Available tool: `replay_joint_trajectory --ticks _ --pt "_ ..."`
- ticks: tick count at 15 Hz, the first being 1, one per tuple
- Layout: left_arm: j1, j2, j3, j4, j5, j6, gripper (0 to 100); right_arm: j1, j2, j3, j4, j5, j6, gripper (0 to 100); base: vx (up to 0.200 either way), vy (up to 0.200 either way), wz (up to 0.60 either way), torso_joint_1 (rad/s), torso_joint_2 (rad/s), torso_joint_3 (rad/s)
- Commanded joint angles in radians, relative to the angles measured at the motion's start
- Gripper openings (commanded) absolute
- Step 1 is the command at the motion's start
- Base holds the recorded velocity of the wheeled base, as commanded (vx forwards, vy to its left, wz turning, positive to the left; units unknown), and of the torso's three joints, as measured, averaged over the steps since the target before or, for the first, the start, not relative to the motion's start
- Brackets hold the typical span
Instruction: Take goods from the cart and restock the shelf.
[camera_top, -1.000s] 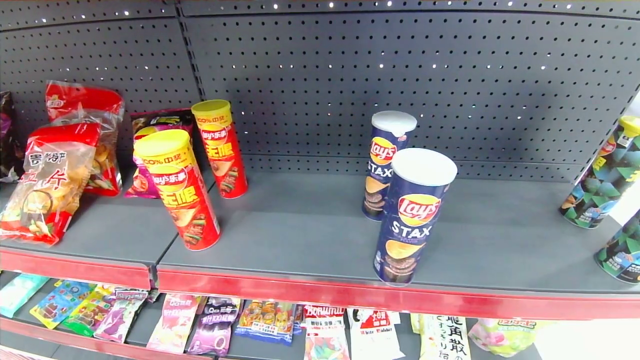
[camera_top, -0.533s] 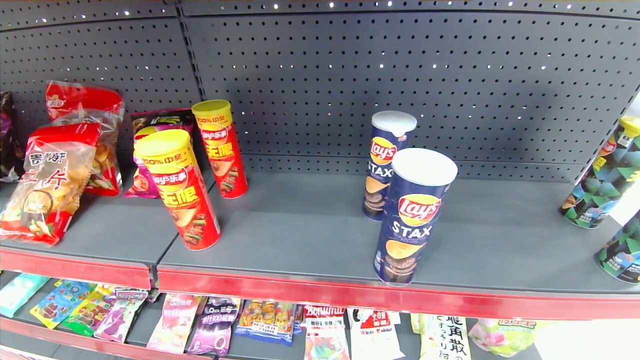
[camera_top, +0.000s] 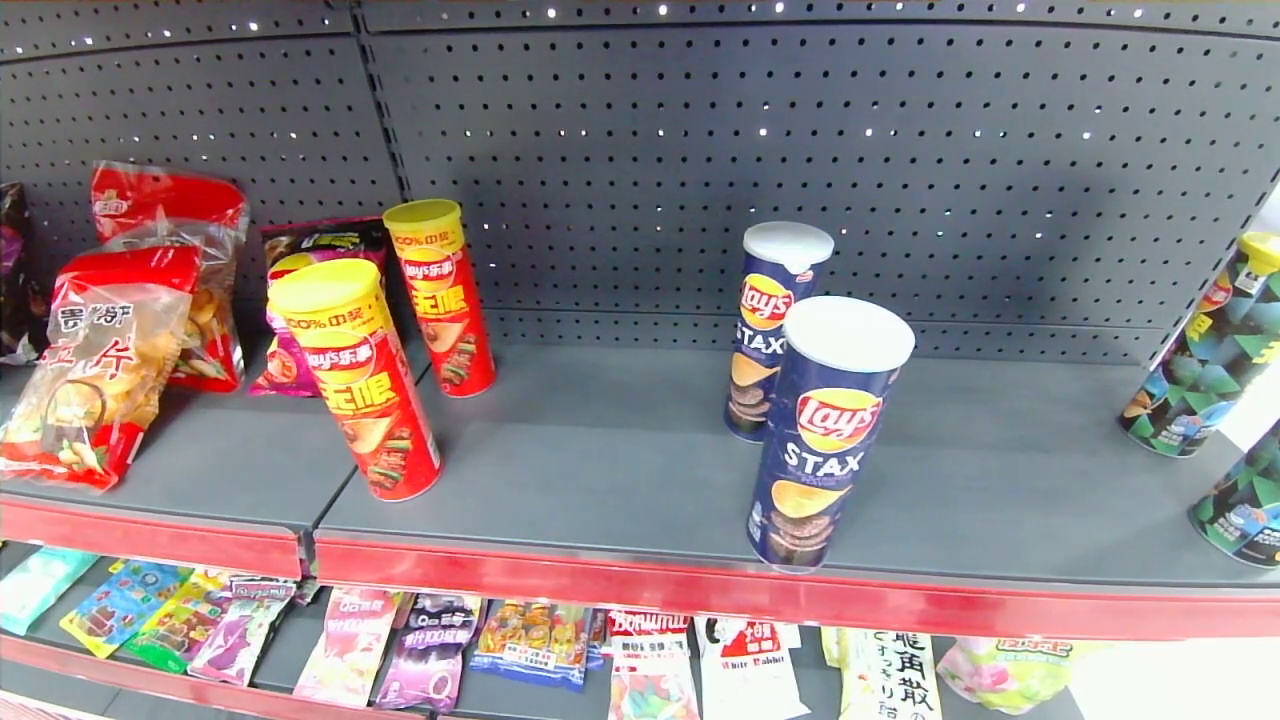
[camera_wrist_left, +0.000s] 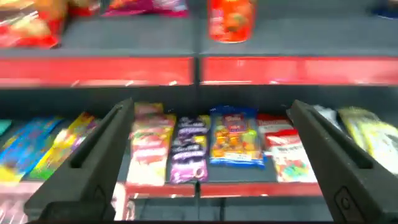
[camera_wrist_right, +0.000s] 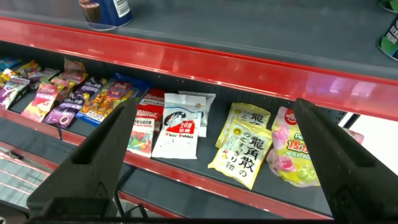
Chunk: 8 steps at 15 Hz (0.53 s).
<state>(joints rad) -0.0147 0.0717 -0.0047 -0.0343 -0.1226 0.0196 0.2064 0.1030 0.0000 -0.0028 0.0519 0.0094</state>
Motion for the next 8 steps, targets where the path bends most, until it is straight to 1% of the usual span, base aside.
replay_joint_trajectory --ticks 1,2,3,4,6,8 --pt "0.01 -0.072 0.0 0.001 0.052 -0.041 100 0.001 0.0 0.0 0.0 0.0 0.0 100 0.0 0.0 0.0 0.0 0.0 0.0" --pt "0.01 -0.072 0.002 -0.001 0.075 -0.052 100 0.001 0.0 0.0 0.0 0.0 0.0 100 0.0 0.0 0.0 0.0 0.0 0.0" --pt "0.012 -0.072 0.005 0.02 0.121 -0.052 100 0.001 0.0 0.0 0.0 0.0 0.0 100 0.0 0.0 0.0 0.0 0.0 0.0" --pt "0.012 -0.072 0.005 0.037 0.129 -0.047 100 0.001 0.0 0.0 0.0 0.002 -0.002 100 0.0 0.0 0.0 0.0 0.0 0.0" --pt "0.012 -0.072 0.005 0.034 0.121 -0.03 100 0.001 0.0 0.0 0.0 0.0 -0.003 100 0.0 0.0 0.0 0.0 0.0 0.0" --pt "0.012 -0.072 0.005 0.034 0.121 -0.03 100 0.001 0.0 0.0 0.0 0.0 -0.002 100 0.0 0.0 0.0 0.0 0.0 0.0"
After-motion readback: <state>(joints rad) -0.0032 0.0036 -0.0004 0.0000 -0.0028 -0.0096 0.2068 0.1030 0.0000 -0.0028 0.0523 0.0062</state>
